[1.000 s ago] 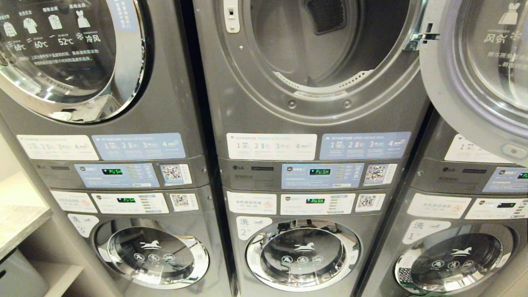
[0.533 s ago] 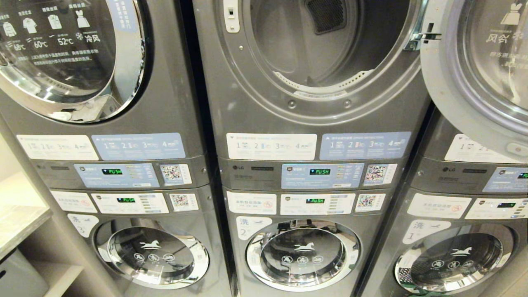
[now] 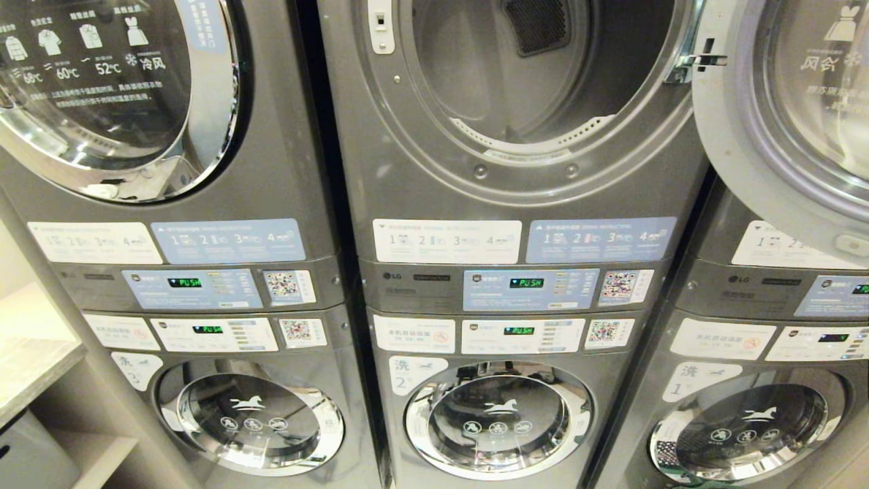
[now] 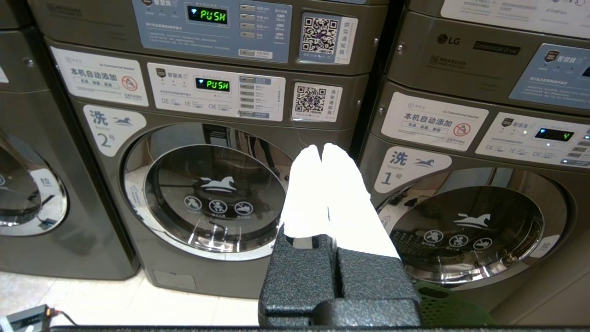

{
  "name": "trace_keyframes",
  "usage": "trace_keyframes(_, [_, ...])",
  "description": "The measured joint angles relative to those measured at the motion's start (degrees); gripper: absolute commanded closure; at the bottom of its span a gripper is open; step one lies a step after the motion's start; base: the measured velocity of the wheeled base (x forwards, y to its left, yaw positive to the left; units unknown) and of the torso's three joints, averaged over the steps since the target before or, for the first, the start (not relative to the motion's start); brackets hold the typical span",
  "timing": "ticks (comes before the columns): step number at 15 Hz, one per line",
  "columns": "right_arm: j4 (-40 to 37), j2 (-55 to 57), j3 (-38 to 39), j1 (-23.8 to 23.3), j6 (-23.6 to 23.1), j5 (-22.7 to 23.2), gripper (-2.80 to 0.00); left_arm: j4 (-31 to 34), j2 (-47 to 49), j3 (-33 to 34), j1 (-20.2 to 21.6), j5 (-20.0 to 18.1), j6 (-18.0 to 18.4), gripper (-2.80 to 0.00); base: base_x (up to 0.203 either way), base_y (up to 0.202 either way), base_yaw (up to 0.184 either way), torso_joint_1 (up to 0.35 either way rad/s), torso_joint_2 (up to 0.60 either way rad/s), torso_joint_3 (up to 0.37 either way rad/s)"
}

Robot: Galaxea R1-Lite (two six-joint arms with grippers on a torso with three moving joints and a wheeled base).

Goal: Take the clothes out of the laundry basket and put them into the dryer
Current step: Take the clothes out of the basket

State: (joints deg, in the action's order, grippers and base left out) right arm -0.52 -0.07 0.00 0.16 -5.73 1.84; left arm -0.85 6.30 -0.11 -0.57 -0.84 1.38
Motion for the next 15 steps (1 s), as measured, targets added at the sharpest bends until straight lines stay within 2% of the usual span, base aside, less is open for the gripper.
trace_keyframes(5, [0.0, 0.0, 0.0, 0.0, -0.1, 0.1, 0.0, 1.4, -5.6, 0.1, 0.4, 0.7, 1.9, 0.0, 0.0, 0.0, 0.0, 0.0, 0.0, 0.0])
trace_keyframes(15, [0.0, 0.0, 0.0, 0.0, 0.3, -0.1, 0.0, 1.5, -6.3, 0.1, 0.4, 0.5, 2.7, 0.0, 0.0, 0.0, 0.0, 0.0, 0.0, 0.0])
